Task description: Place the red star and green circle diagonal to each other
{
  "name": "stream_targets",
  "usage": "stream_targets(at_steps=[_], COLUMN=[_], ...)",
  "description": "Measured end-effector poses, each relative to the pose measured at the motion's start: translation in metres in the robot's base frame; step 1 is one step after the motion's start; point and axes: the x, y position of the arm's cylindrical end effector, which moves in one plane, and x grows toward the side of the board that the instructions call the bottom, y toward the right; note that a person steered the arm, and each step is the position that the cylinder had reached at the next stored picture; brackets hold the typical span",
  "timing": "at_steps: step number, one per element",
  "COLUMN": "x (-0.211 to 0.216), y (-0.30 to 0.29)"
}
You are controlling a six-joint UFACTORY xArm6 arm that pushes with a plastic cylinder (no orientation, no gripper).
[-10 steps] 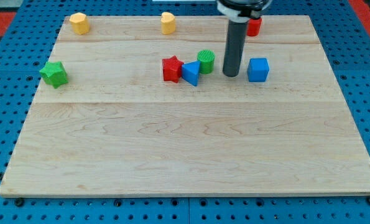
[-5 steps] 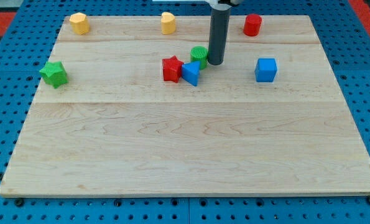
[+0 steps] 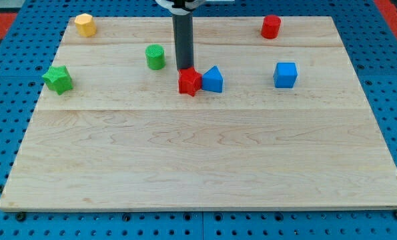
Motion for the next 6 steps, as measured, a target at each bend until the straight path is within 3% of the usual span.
stream_targets(at_steps=[1,3,5,6], x=[0.010,0.078,0.084,0.099], y=[0.000,-0.056,-0.075,-0.120])
